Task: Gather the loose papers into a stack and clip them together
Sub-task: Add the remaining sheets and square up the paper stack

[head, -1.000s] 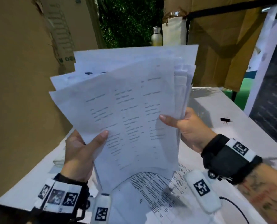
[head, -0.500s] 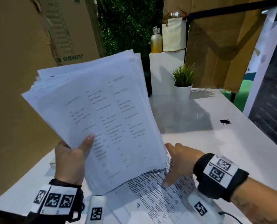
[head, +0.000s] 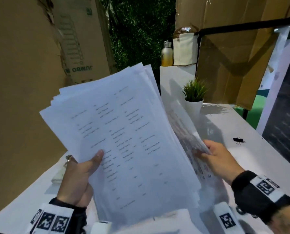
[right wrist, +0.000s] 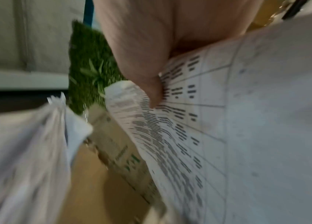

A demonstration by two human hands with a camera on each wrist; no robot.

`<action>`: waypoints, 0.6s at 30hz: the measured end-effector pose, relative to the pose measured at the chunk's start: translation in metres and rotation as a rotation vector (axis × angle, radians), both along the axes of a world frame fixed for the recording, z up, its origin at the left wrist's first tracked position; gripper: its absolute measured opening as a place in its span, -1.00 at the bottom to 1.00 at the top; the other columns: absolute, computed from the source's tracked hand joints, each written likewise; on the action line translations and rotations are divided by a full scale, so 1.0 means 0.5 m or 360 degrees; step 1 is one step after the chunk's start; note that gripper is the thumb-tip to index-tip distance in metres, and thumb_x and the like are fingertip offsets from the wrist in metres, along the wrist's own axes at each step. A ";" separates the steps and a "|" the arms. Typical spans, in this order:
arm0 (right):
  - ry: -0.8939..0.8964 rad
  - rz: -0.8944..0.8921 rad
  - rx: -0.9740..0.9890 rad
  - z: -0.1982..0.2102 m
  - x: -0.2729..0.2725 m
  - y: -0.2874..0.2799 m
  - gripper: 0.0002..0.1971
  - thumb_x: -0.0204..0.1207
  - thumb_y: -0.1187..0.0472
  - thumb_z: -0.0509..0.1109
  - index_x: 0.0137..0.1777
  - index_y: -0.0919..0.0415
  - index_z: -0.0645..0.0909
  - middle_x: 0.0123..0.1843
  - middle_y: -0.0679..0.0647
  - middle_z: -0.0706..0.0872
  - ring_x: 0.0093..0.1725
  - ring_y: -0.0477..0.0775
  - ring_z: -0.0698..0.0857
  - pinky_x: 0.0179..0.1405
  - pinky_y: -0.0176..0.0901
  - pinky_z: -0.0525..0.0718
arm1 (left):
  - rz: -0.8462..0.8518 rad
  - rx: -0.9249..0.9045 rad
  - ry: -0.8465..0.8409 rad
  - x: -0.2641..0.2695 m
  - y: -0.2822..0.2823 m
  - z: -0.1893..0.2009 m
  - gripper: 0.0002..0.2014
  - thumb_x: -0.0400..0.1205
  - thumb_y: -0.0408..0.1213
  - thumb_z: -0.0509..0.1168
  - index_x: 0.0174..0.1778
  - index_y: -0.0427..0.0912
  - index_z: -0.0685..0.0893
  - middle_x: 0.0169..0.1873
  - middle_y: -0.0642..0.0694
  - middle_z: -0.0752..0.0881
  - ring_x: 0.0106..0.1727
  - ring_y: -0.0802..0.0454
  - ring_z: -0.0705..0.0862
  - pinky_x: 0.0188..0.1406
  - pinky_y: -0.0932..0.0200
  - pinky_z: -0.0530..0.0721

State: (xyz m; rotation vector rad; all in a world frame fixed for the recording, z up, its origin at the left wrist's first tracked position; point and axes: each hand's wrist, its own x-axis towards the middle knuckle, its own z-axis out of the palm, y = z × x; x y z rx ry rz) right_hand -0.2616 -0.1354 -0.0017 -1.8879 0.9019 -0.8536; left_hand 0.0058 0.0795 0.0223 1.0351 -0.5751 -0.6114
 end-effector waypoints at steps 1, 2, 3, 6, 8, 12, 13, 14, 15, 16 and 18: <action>-0.0225 -0.0011 0.0095 0.012 -0.008 0.000 -0.93 0.55 0.23 0.49 -0.01 0.12 0.77 -0.18 0.03 0.80 -0.21 0.09 0.72 -0.16 0.01 0.65 | -0.0046 0.0009 0.0053 -0.006 -0.009 -0.004 -0.62 0.58 -0.39 0.31 0.34 -0.16 0.67 0.26 -0.12 0.78 0.27 -0.18 0.74 0.24 -0.29 0.66; -0.0420 0.0003 0.0207 0.021 -0.012 0.002 -0.85 0.53 0.21 0.48 0.07 0.09 0.77 -0.06 0.02 0.87 -0.08 0.13 0.81 -0.01 0.07 0.71 | -0.0095 0.0017 0.0113 -0.010 -0.017 -0.011 -0.64 0.59 -0.39 0.30 0.33 -0.15 0.68 0.24 -0.12 0.79 0.25 -0.19 0.75 0.19 -0.26 0.70; -0.0578 0.0045 0.0314 0.030 -0.014 0.009 -0.79 0.49 0.17 0.48 0.11 0.06 0.77 0.04 0.05 0.88 0.06 0.15 0.83 0.13 0.14 0.73 | -0.0157 0.0023 0.0171 -0.017 -0.025 -0.014 -0.64 0.59 -0.37 0.30 0.32 -0.16 0.68 0.23 -0.13 0.79 0.24 -0.19 0.76 0.16 -0.21 0.72; -0.0854 0.0224 0.0544 0.054 -0.014 0.037 -0.71 0.33 0.06 0.49 0.06 -0.01 0.81 0.18 0.11 0.85 0.20 0.17 0.81 0.23 0.15 0.75 | -0.0297 0.0053 0.0302 -0.039 -0.049 -0.019 -0.60 0.55 -0.33 0.31 0.33 -0.20 0.67 0.24 -0.21 0.78 0.26 -0.28 0.73 0.31 -0.32 0.62; -0.0885 0.0259 0.0627 0.056 -0.009 0.049 -0.66 0.32 -0.04 0.47 0.05 0.05 0.82 0.17 0.14 0.85 0.19 0.20 0.81 0.22 0.12 0.73 | -0.0323 0.0073 0.0296 -0.054 -0.064 -0.017 -0.63 0.53 -0.35 0.33 0.27 -0.21 0.70 0.21 -0.23 0.79 0.23 -0.30 0.75 0.35 -0.32 0.57; -0.0845 0.0311 0.0702 0.052 -0.007 0.059 -0.50 0.22 -0.25 0.53 0.02 0.11 0.81 0.07 0.25 0.87 -0.03 0.22 0.87 -0.11 0.02 0.86 | -0.0251 0.0098 0.0251 -0.068 -0.083 -0.011 -0.65 0.45 -0.34 0.42 0.17 -0.17 0.76 0.14 -0.20 0.83 0.14 -0.27 0.79 0.24 -0.26 0.63; -0.0850 0.0350 0.0713 0.051 -0.009 0.059 -0.43 0.16 -0.25 0.60 0.04 0.15 0.79 0.07 0.29 0.86 -0.06 0.26 0.87 -0.16 0.03 0.85 | -0.0248 0.0109 0.0250 -0.070 -0.086 -0.011 -0.62 0.44 -0.34 0.45 0.20 -0.20 0.75 0.14 -0.22 0.83 0.14 -0.29 0.79 0.22 -0.28 0.64; -0.0847 0.0410 0.0702 0.050 -0.011 0.059 -0.31 0.03 -0.25 0.70 0.09 0.18 0.76 0.07 0.31 0.86 -0.06 0.30 0.86 -0.17 0.06 0.85 | -0.0252 0.0121 0.0245 -0.072 -0.089 -0.010 -0.59 0.42 -0.34 0.50 0.21 -0.23 0.74 0.14 -0.25 0.82 0.13 -0.32 0.79 0.19 -0.29 0.66; -0.0821 0.0463 0.0670 0.050 -0.012 0.059 -0.17 -0.13 -0.22 0.78 0.13 0.22 0.74 0.07 0.32 0.85 -0.05 0.34 0.86 -0.16 0.09 0.84 | -0.0254 0.0132 0.0232 -0.073 -0.092 -0.011 -0.55 0.39 -0.33 0.57 0.22 -0.27 0.73 0.14 -0.28 0.82 0.12 -0.34 0.79 0.17 -0.32 0.68; -0.0790 0.0492 0.0623 0.051 -0.012 0.062 -0.10 -0.25 -0.16 0.83 0.14 0.25 0.74 0.06 0.32 0.86 -0.05 0.35 0.86 -0.17 0.08 0.84 | -0.0264 0.0141 0.0219 -0.076 -0.093 -0.011 -0.52 0.36 -0.33 0.60 0.21 -0.29 0.73 0.13 -0.30 0.82 0.11 -0.35 0.80 0.15 -0.34 0.69; -0.0741 0.0528 0.0534 0.055 -0.012 0.064 -0.16 -0.36 -0.07 0.86 0.03 0.19 0.81 0.01 0.27 0.88 -0.08 0.30 0.87 -0.21 0.02 0.82 | -0.0292 0.0132 0.0200 -0.080 -0.095 -0.011 -0.53 0.37 -0.40 0.56 0.22 -0.30 0.72 0.13 -0.31 0.82 0.10 -0.34 0.80 0.14 -0.34 0.71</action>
